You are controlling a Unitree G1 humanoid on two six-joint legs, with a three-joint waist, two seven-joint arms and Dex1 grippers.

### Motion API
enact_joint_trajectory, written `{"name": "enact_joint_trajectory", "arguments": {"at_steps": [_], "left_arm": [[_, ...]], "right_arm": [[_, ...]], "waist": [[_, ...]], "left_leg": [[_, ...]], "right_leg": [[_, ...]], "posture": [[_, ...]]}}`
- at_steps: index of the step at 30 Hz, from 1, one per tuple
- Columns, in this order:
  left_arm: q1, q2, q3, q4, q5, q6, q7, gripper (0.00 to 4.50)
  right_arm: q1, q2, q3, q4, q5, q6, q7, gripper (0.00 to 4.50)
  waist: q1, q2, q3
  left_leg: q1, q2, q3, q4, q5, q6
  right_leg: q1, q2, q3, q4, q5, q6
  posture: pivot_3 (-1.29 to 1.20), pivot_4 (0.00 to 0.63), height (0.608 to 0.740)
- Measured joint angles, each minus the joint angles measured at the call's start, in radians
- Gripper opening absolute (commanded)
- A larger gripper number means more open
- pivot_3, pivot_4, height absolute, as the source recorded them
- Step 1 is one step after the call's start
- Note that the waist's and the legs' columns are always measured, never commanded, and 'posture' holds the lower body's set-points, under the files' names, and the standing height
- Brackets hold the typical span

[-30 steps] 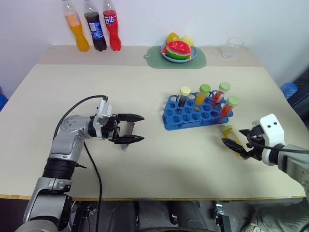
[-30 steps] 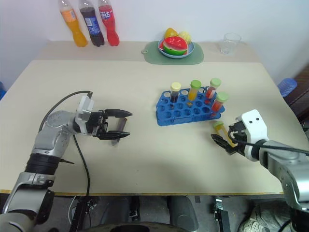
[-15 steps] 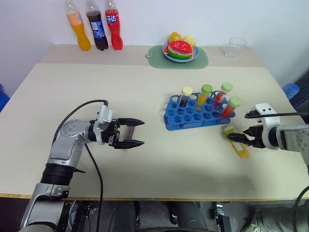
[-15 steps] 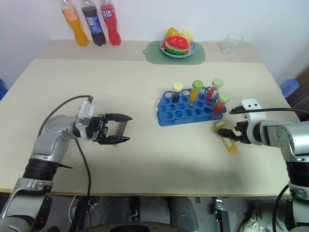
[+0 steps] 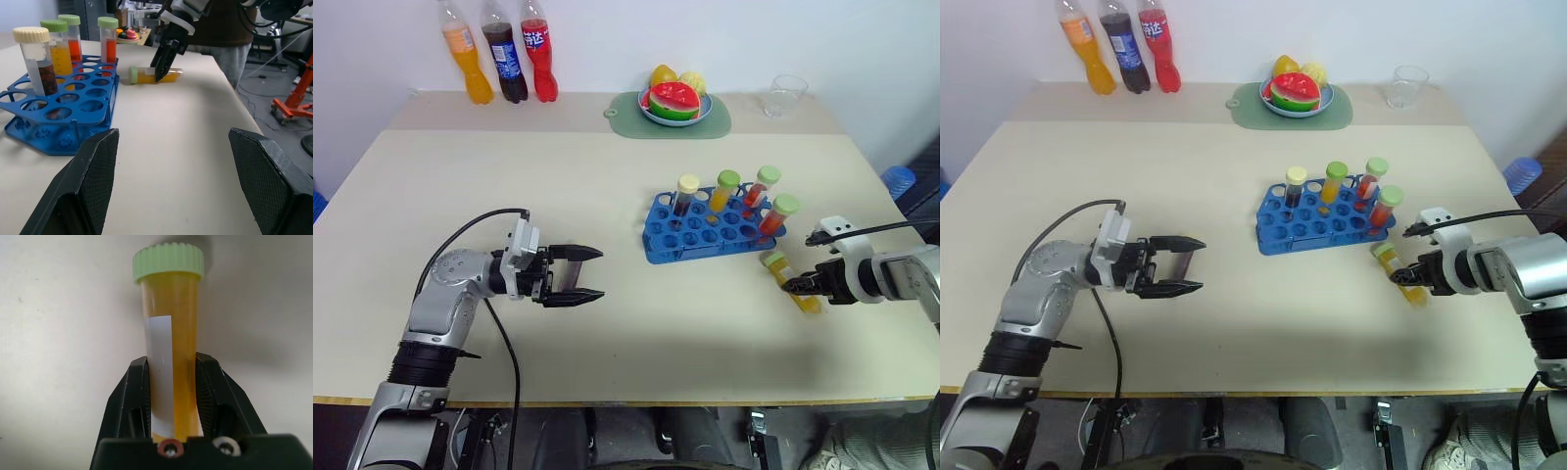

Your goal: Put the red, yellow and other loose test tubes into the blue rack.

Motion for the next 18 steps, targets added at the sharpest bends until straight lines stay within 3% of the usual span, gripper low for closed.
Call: {"name": "enact_joint_trajectory", "arguments": {"at_steps": [4,9,14,18], "left_arm": [[0.003,-0.002,0.002,-0.001,-0.004,0.000,0.003,3.67],[-0.008,-0.007,0.000,0.016,-0.005,-0.003,-0.002,3.67],[-0.056,-0.018,-0.003,0.052,-0.004,-0.007,-0.019,3.67],[-0.081,-0.027,-0.005,0.075,0.002,-0.012,-0.034,3.67]], "right_arm": [[0.172,0.163,-0.228,-0.161,0.087,-0.317,0.119,0.76],[0.328,0.269,-0.292,-0.362,0.098,-0.591,0.166,0.76],[0.313,0.398,-0.283,-0.391,0.081,-0.691,0.075,0.76],[0.176,0.534,-0.245,-0.249,-0.034,-0.865,-0.063,0.76]], "waist": [[0.006,0.000,0.000],[0.007,0.000,0.000],[0.001,0.000,0.000],[-0.001,0.000,0.001]], "left_leg": [[0.000,0.000,-0.001,-0.001,0.000,0.000],[0.000,0.000,-0.001,0.001,0.000,0.000],[0.001,0.000,-0.001,0.001,0.000,0.000],[0.001,0.000,-0.001,0.001,0.000,0.000]], "right_leg": [[0.000,0.001,0.000,0.000,0.000,0.001],[0.002,0.000,0.000,0.000,0.000,0.001],[0.002,0.000,0.000,0.001,0.000,0.000],[0.002,0.001,0.000,0.001,0.000,0.000]], "posture": [[0.00,0.150,0.740],[0.00,0.150,0.740],[0.00,0.150,0.740],[0.00,0.150,0.740]]}}
